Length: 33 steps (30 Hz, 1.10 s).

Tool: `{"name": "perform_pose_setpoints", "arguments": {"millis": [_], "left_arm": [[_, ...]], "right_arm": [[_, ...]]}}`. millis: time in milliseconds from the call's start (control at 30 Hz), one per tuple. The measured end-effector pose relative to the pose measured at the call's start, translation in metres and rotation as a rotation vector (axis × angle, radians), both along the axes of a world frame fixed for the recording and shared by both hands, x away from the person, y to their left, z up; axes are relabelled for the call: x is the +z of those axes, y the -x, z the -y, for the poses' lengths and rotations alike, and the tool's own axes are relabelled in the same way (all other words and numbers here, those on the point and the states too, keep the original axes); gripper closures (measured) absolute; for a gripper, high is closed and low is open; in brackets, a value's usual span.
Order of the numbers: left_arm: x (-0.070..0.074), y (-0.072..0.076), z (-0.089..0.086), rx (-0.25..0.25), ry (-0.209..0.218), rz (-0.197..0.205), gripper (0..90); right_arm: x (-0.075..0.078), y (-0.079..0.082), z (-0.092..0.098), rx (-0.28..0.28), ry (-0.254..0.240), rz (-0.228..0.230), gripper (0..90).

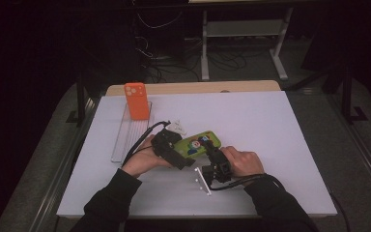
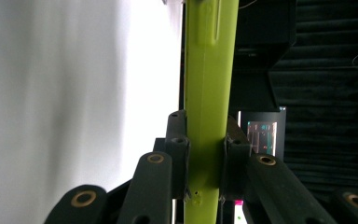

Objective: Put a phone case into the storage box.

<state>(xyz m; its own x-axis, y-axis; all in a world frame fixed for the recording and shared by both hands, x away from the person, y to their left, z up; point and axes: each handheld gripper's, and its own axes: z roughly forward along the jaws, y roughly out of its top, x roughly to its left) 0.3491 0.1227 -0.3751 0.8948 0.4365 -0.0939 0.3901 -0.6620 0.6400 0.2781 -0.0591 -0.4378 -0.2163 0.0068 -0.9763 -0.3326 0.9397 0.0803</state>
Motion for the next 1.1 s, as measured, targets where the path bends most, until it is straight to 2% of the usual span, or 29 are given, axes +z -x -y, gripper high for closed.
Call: {"name": "perform_pose_setpoints", "arguments": {"millis": [33, 67, 267, 300, 333, 400, 433, 500, 533, 567, 600, 667, 733, 767, 800, 900, 933, 967, 1000, 1100], "left_arm": [[0.001, 0.001, -0.001, 0.003, 0.008, -0.005, 0.0], [0.001, 0.000, -0.002, 0.000, 0.007, 0.000, 0.0], [0.005, 0.000, -0.011, 0.019, 0.043, 0.011, 0.0], [0.007, -0.001, -0.014, 0.008, 0.025, 0.013, 0.0], [0.007, -0.001, -0.015, 0.015, 0.033, 0.014, 0.0], [0.007, 0.000, -0.017, 0.040, 0.052, 0.011, 0.0], [0.008, -0.001, -0.020, 0.028, 0.038, 0.016, 0.0], [0.008, -0.001, -0.021, 0.030, 0.037, 0.020, 0.0], [0.008, -0.002, -0.023, 0.017, 0.018, 0.026, 0.0], [0.007, 0.000, -0.021, 0.042, 0.039, 0.019, 0.0], [0.007, 0.000, -0.022, 0.027, 0.018, 0.022, 0.0], [0.005, 0.000, -0.021, 0.036, 0.021, 0.022, 0.0], [0.005, -0.001, -0.023, 0.010, -0.007, 0.026, 0.0], [0.004, -0.001, -0.022, 0.024, 0.001, 0.026, 0.0], [0.004, -0.002, -0.023, 0.016, -0.014, 0.032, 0.0], [0.002, -0.001, -0.022, 0.044, 0.007, 0.023, 0.0], [0.002, 0.000, -0.022, 0.049, 0.010, 0.018, 0.0], [0.002, 0.000, -0.022, 0.049, 0.007, 0.020, 0.0], [0.002, 0.000, -0.022, 0.048, 0.008, 0.023, 0.0], [0.001, -0.001, -0.021, 0.041, 0.009, 0.035, 0.0]], "right_arm": [[0.000, 0.000, 0.001, -0.003, 0.001, -0.001, 75.7], [-0.001, 0.000, 0.001, -0.018, -0.017, -0.015, 75.7], [0.001, -0.006, 0.007, -0.038, -0.016, -0.029, 75.7], [0.000, -0.006, 0.009, -0.048, -0.028, -0.045, 75.7], [0.001, -0.008, 0.010, -0.047, -0.020, -0.054, 75.7], [0.001, -0.009, 0.013, -0.067, -0.042, -0.073, 75.7], [0.001, -0.010, 0.014, -0.070, -0.042, -0.076, 75.7], [0.001, -0.011, 0.017, -0.081, -0.062, -0.096, 75.7], [0.001, -0.012, 0.019, -0.086, -0.060, -0.109, 75.7], [0.002, -0.013, 0.020, -0.089, -0.059, -0.111, 75.7], [0.002, -0.013, 0.021, -0.093, -0.084, -0.128, 75.7], [0.004, -0.014, 0.023, -0.098, -0.095, -0.139, 75.7], [0.005, -0.015, 0.024, -0.106, -0.118, -0.156, 75.7], [0.006, -0.016, 0.025, -0.096, -0.116, -0.154, 75.7], [0.007, -0.017, 0.026, -0.096, -0.135, -0.166, 75.7], [0.010, -0.018, 0.029, -0.111, -0.177, -0.199, 75.7], [0.012, -0.019, 0.031, -0.118, -0.205, -0.229, 75.7], [0.013, -0.020, 0.031, -0.124, -0.224, -0.241, 75.7], [0.014, -0.021, 0.032, -0.136, -0.281, -0.272, 75.7], [0.019, -0.024, 0.036, -0.150, -0.331, -0.323, 75.7]]}}
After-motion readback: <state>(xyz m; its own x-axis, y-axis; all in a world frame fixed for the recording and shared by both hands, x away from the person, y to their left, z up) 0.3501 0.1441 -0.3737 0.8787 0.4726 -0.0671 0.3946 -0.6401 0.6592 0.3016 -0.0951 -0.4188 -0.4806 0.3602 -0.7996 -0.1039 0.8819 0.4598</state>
